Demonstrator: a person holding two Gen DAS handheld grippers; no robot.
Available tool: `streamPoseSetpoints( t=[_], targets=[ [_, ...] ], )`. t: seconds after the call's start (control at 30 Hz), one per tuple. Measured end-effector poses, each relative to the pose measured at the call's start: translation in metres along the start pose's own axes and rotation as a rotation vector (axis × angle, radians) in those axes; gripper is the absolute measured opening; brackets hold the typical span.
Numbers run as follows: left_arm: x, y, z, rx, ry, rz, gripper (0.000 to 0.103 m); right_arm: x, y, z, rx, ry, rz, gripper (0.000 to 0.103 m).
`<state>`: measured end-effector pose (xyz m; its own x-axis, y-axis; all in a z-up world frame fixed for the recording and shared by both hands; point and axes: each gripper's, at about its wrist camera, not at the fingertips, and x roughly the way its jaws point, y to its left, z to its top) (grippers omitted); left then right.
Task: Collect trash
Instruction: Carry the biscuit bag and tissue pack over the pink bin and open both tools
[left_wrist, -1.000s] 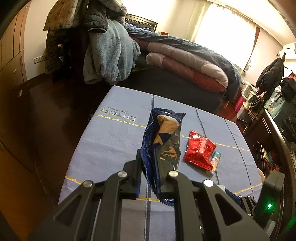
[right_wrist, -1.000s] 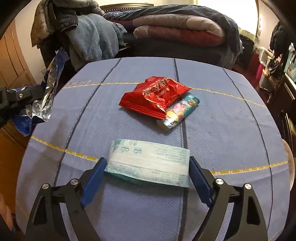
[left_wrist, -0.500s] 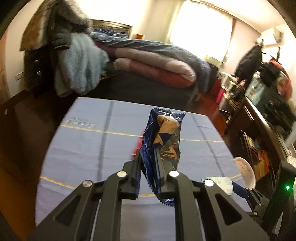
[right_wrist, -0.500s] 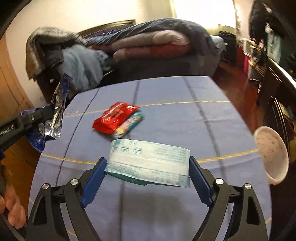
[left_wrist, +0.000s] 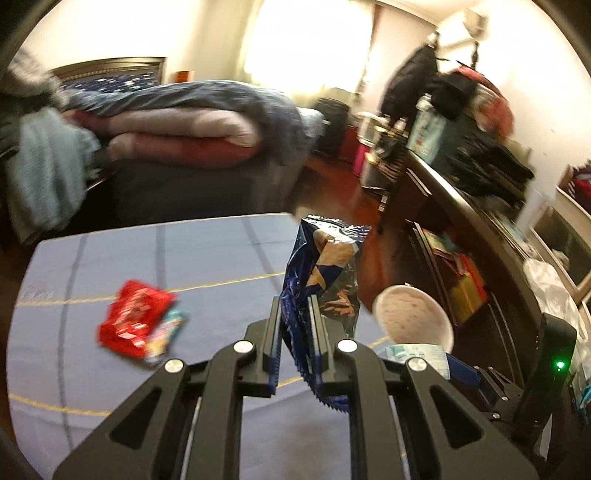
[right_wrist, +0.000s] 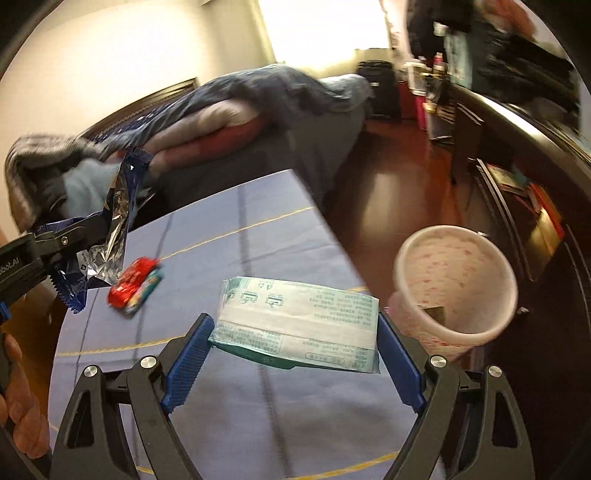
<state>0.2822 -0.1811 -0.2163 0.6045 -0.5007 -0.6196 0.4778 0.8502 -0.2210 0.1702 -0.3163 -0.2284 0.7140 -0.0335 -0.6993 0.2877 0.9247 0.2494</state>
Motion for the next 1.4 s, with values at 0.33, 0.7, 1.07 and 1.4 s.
streamPoseSetpoints(
  t=[0.33, 0.7, 1.07, 1.4],
  targets=[
    [0.054, -0.085, 0.014, 0.122, 0.054, -0.142, 0.014, -0.011, -0.086, 0.013, 0.16, -0.062, -0.1, 0.087],
    [0.124, -0.165, 0.026, 0.239, 0.104, -0.265, 0.014, -0.005, -0.171, 0.021, 0.287, -0.113, -0.239, 0.087],
    [0.218, -0.212, 0.026, 0.267, 0.176, -0.292, 0.026, 0.053, -0.221, 0.036, 0.268, -0.067, -0.348, 0.087],
    [0.24, -0.207, 0.031, 0.223, 0.179, -0.36, 0.065, 0.081, -0.225, 0.037, 0.231, -0.047, -0.392, 0.095]
  ],
)
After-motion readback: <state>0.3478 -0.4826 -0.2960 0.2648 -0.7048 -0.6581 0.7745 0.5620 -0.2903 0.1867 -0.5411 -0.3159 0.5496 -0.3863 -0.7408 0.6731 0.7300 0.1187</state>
